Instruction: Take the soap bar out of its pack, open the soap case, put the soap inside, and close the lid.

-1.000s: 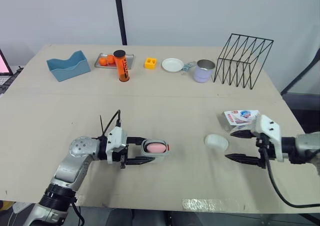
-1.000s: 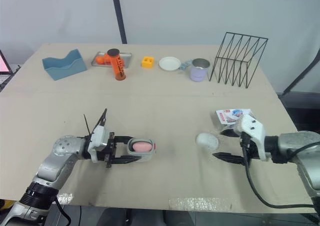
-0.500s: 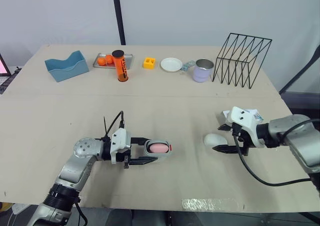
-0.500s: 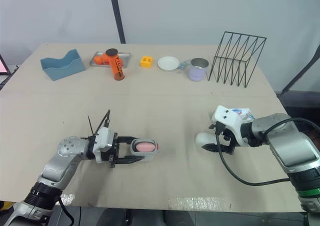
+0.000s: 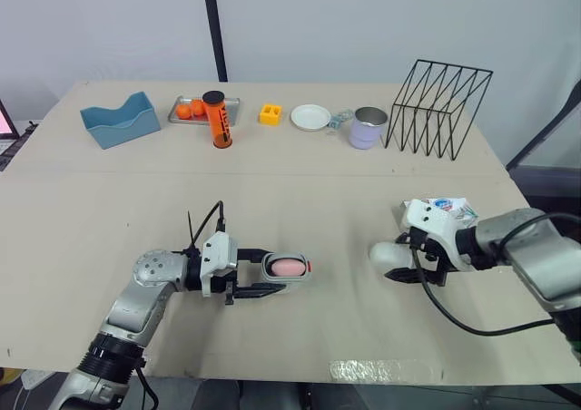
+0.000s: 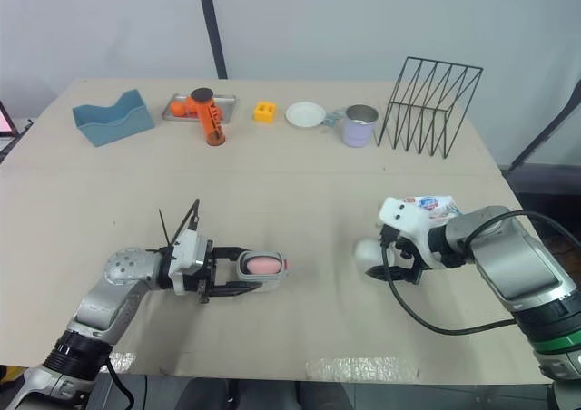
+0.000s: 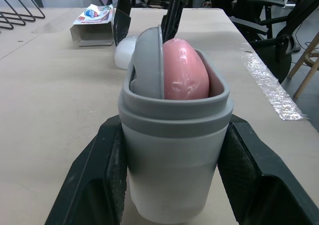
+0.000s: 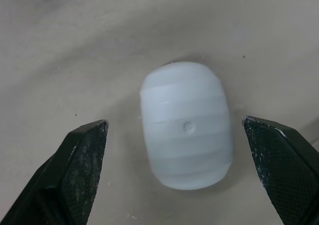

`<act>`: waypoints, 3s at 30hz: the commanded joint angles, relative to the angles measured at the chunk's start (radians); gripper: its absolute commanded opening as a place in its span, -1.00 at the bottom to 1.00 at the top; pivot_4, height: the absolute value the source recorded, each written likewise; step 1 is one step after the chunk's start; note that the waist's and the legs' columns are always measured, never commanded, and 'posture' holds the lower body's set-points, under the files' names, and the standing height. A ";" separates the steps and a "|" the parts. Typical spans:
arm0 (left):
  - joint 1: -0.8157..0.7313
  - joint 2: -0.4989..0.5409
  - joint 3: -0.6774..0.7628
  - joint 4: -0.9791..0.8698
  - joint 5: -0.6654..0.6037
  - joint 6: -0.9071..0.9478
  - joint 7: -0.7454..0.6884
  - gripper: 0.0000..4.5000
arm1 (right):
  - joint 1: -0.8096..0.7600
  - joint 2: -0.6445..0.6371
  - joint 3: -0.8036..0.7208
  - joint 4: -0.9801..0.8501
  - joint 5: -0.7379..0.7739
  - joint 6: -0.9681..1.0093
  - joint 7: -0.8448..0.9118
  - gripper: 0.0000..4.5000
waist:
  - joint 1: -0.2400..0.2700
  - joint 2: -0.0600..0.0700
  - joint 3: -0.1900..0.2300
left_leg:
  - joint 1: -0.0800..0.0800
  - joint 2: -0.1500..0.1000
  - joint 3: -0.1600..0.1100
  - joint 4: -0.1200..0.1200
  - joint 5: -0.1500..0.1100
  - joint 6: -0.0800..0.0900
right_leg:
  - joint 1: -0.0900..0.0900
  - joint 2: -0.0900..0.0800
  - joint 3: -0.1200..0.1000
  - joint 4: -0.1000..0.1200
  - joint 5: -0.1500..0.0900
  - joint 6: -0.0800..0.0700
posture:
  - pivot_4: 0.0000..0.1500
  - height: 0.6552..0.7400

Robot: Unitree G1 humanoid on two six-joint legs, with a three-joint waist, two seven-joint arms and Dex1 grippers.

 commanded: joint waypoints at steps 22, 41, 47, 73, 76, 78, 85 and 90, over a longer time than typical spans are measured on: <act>-0.022 -0.008 -0.007 -0.038 -0.004 0.006 0.017 -0.10 | -0.078 -0.014 0.060 -0.056 -0.049 0.012 0.024 -0.20 | 0.000 0.000 0.000 | 0.000 0.000 0.000 0.000 0.000 0.000 | 0.000 0.000 0.000 0.000 0.000 0.000 | 1.00 1.00; -0.051 -0.029 -0.012 0.000 0.007 -0.007 0.028 -0.10 | -0.478 0.073 0.068 -0.176 0.147 0.003 0.274 -0.20 | 0.000 0.000 0.000 | -0.001 0.000 -0.001 0.000 0.000 0.000 | -0.001 -0.001 -0.001 0.000 0.001 -0.001 | 1.00 1.00; -0.060 -0.068 -0.016 0.021 0.015 -0.015 0.052 -0.10 | -0.539 0.146 0.153 -0.212 0.139 0.070 0.240 -0.20 | 0.000 0.000 0.000 | -0.003 0.000 -0.002 0.000 0.000 0.000 | -0.002 -0.001 -0.002 0.000 0.001 -0.002 | 1.00 1.00; -0.056 -0.102 -0.039 0.065 0.059 -0.042 0.096 -0.10 | -0.600 0.245 0.342 -0.262 0.119 0.195 0.164 -0.20 | 0.000 0.000 0.000 | -0.007 0.000 -0.003 0.001 0.000 0.000 | -0.009 0.000 -0.003 0.003 0.002 -0.003 | 1.00 1.00; -0.056 -0.103 -0.040 0.063 0.060 -0.040 0.097 -0.10 | -0.604 0.253 0.352 -0.266 0.115 0.200 0.160 -0.20 | 0.000 0.000 0.000 | -0.007 0.000 -0.003 0.001 0.000 0.000 | -0.009 0.000 -0.003 0.003 0.002 -0.003 | 1.00 1.00; -0.057 -0.104 -0.040 0.062 0.060 -0.039 0.099 -0.10 | -0.608 0.258 0.359 -0.266 0.112 0.202 0.157 -0.20 | 0.000 0.000 0.000 | -0.007 0.000 -0.003 0.001 0.000 0.000 | -0.009 0.000 -0.003 0.003 0.002 -0.003 | 1.00 1.00; -0.055 -0.106 -0.041 0.061 0.062 -0.039 0.104 -0.10 | -0.614 0.264 0.386 -0.270 0.113 0.219 0.163 -0.20 | 0.000 0.000 0.000 | -0.007 0.000 -0.003 0.001 0.000 -0.001 | -0.008 0.000 -0.003 0.003 0.002 -0.004 | 1.00 1.00; -0.054 -0.108 -0.042 0.060 0.063 -0.039 0.107 -0.10 | -0.607 0.266 0.395 -0.254 0.100 0.222 0.151 -0.20 | 0.000 0.000 0.000 | -0.006 0.000 -0.003 0.001 0.000 -0.001 | -0.008 0.000 -0.003 0.003 0.002 -0.004 | 1.00 1.00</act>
